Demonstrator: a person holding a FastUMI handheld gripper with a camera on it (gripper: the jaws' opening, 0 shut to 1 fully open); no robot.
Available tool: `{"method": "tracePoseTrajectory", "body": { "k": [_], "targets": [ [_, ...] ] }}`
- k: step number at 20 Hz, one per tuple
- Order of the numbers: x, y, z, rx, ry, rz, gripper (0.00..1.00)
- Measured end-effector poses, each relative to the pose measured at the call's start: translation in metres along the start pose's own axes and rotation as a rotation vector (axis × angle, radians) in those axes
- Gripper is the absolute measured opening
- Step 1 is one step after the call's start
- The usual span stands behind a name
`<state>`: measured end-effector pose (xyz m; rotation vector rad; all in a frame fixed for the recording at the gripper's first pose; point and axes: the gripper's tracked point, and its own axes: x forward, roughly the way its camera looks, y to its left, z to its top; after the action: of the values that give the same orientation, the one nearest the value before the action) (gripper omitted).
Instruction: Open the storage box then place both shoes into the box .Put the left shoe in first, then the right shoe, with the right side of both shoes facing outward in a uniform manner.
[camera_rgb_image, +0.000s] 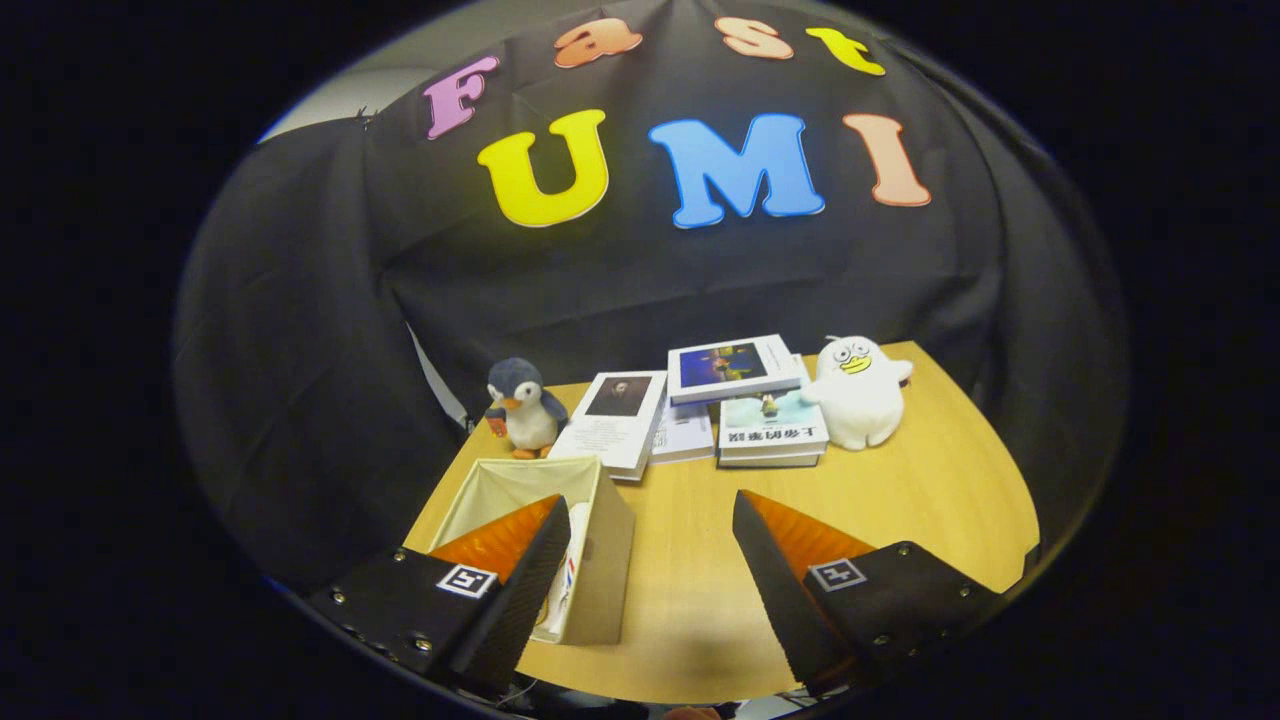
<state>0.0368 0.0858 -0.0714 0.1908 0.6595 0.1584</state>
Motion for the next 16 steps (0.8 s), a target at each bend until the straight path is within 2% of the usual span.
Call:
{"method": "tracePoseTrajectory", "body": {
  "k": [10,16],
  "targets": [
    [-0.085,-0.096,0.051,-0.102,-0.342,-0.132,0.98],
    [-0.106,-0.112,0.053,-0.074,-0.411,-0.118,0.98]
  ]
}}
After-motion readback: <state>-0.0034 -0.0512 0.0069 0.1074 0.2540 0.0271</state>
